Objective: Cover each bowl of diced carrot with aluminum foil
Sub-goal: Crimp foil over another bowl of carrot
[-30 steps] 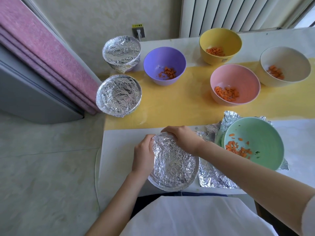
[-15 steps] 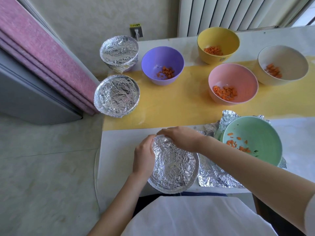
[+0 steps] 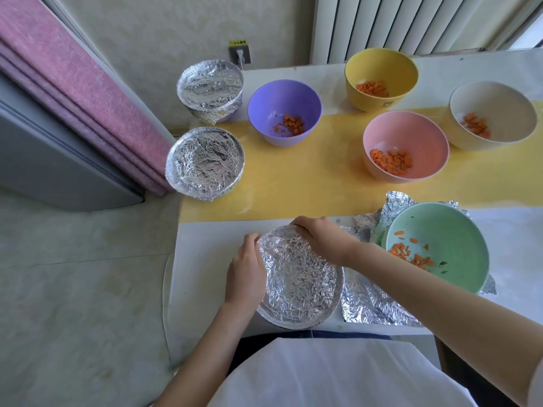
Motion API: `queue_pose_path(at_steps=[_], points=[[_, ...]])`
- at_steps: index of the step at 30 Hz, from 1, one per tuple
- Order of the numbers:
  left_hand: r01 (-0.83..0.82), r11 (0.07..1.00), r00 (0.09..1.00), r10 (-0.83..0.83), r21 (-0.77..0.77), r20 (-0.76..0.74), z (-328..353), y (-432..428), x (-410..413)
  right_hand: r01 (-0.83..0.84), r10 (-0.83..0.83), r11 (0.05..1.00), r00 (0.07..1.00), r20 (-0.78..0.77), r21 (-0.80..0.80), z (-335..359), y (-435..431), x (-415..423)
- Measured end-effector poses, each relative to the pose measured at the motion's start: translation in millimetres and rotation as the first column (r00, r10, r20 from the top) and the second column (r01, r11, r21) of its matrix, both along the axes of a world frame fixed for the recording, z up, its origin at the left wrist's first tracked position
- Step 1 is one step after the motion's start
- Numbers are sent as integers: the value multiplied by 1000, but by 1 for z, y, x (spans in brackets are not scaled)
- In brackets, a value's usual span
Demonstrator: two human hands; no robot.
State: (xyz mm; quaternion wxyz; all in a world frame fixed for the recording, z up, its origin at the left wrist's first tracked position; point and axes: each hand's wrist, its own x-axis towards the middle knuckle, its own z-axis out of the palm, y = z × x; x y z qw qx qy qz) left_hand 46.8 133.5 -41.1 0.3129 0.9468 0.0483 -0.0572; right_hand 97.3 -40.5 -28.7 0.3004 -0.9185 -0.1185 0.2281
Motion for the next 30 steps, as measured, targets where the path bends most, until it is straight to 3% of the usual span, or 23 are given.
queue_pose_path(at_steps=[6, 11, 16, 25, 30], points=[[10, 987, 1000, -6, -160, 25, -3, -2, 6, 35, -34, 999, 998, 56, -10, -6, 1, -7], [6, 993, 999, 1, -122, 53, -5, -1, 8, -41, 42, 998, 998, 35, -49, -7, 4, -1], [12, 993, 998, -3, -121, 68, -5, -2, 5, -7, 5, 1000, 998, 61, 30, -12, 4, -2], [25, 995, 994, -14, -98, 109, 0, 2, 8, -17, 18, 1000, 979, 203, -5, -6, 9, -9], [8, 996, 991, 4, -88, 132, 1, 5, 10, 3, -4, 1000, 982, 187, 3, -7, 15, 6]])
